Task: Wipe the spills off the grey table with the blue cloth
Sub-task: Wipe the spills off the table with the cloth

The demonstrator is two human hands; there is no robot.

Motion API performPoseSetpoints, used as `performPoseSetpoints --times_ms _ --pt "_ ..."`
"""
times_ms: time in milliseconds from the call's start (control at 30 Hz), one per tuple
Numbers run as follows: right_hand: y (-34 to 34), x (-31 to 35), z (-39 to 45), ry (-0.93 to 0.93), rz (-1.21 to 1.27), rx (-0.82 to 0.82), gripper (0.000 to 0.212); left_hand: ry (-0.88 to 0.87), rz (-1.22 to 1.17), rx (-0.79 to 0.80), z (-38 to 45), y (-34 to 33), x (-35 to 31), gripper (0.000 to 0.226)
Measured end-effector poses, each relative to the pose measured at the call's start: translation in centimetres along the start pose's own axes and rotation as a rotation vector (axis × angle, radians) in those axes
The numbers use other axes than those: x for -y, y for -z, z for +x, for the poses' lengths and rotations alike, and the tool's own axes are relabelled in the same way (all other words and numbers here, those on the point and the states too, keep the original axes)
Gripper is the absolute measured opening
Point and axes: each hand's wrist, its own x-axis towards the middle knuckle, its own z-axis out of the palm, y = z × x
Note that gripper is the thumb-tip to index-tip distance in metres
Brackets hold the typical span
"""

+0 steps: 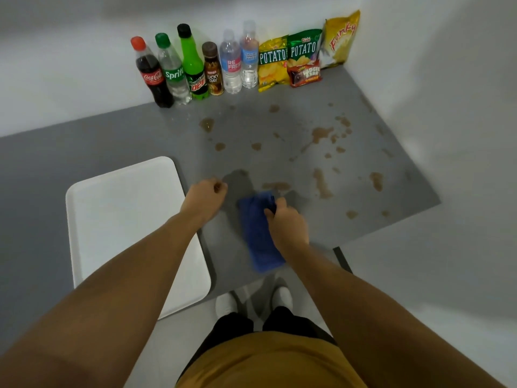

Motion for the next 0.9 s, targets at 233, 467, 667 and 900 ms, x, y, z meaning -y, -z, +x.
performPoseSetpoints --times_ms 233,467,667,900 --pt "-2.3 0.1 -1.3 0.232 -0.348 -0.138 0.053 -0.113 0.112 0.005 0.6 -0.1 0.8 0.029" --pt "-6.1 0.2 -3.0 0.359 -0.28 -0.024 0.062 -0.248 0.136 -0.053 0.7 -0.5 2.3 0.023" --pt "-6.1 1.1 -0.3 0.36 -0.241 -0.011 0.061 -0.342 0.16 -0.081 0.8 -1.7 3.2 0.025" --pt "-2.7 -0.7 4.4 0.259 -0.229 -0.05 0.06 -0.321 0.158 -0.082 0.7 -2.5 2.1 0.034"
